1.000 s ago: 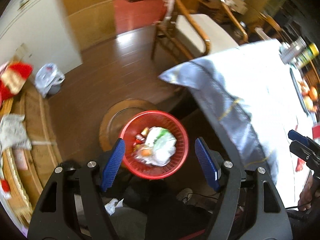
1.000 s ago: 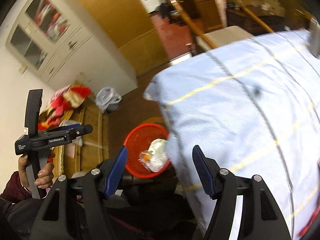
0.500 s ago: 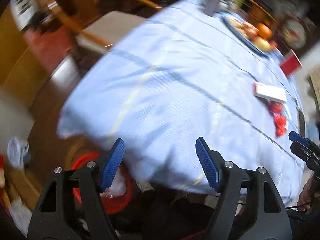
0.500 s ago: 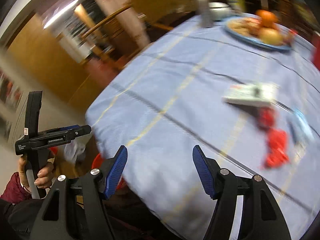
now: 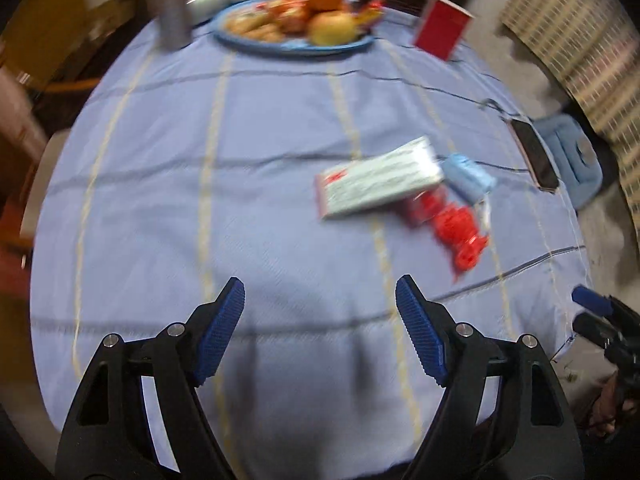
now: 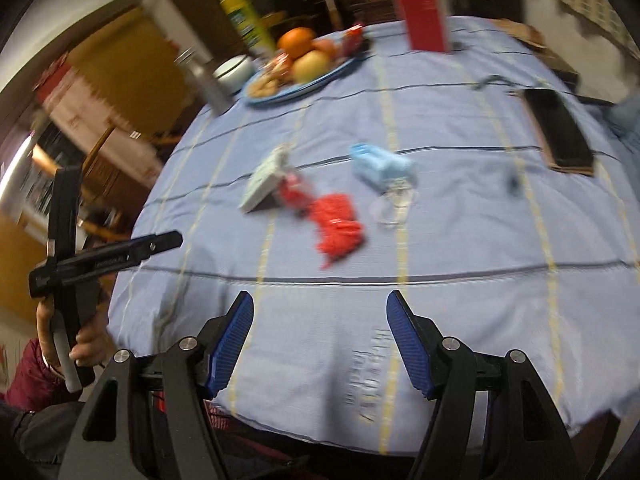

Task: Collect trash
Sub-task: 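Grasp the white medicine box with the left tool and lift it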

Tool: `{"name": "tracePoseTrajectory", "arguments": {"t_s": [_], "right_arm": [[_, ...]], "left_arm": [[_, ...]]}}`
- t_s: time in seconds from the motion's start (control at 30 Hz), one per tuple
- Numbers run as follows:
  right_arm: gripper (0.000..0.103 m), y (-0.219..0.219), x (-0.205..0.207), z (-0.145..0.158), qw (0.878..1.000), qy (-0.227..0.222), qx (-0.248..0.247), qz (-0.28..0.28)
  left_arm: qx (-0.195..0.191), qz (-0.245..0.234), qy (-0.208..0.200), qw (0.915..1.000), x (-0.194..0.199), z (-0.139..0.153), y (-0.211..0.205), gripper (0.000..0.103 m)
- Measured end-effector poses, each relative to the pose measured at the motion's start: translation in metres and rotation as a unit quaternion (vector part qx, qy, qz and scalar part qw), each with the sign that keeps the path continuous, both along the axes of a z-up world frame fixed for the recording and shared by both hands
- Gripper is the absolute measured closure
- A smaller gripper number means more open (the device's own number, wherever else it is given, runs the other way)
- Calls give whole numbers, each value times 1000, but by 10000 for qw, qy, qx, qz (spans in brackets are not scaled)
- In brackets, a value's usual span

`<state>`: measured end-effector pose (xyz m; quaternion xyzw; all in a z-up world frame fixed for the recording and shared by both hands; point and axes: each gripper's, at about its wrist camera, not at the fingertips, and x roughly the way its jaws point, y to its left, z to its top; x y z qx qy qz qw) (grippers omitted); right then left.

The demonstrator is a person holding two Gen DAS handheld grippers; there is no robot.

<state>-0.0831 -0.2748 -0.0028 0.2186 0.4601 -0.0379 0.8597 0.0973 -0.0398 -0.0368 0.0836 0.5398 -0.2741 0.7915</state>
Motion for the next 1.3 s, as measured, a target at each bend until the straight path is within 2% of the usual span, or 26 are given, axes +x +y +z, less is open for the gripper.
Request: {"name": "tracePoseTrajectory", "arguments": {"t_s": [0.2,0.3,0.43,0.57,0.7,0.83,0.93,1.03,1.13,1.3], "right_arm": [[34,-25,-30,-4,9980,143,-118,-601],[34,-38,-47,-3,9957,167,-130,-907],[32,-49,-52,-7,9942,172,-8,-1059],[32,-44,-35,-11,9970,142,95,-755],[32,-27,-7,-13,9996,140,152,-206],[32,-4,24,-16,9987,152,263,407],[32,18,44,-15,9958,159,295,848],[32,38,57,-14,9919,197,276,1228],[32,51,60,-12,9895,206,172,1423],[32,42,47,-8,9928,208,19,1176]], "left_arm": [[-110,-512,-87,9986,35,3,-77,26],[81,-659,-177,9976,43,-7,-113,26],[468,-491,-182,9975,56,-24,-127,26],[619,-141,28,9980,60,-36,-81,26],[734,453,208,9961,44,-42,10,26],[993,1113,354,9882,16,-49,83,26],[898,1512,510,9831,0,-49,118,26],[801,1655,494,9817,-9,-44,125,26],[693,1588,436,9839,-11,-39,115,26],[644,1242,339,9896,4,-41,84,26]]}}
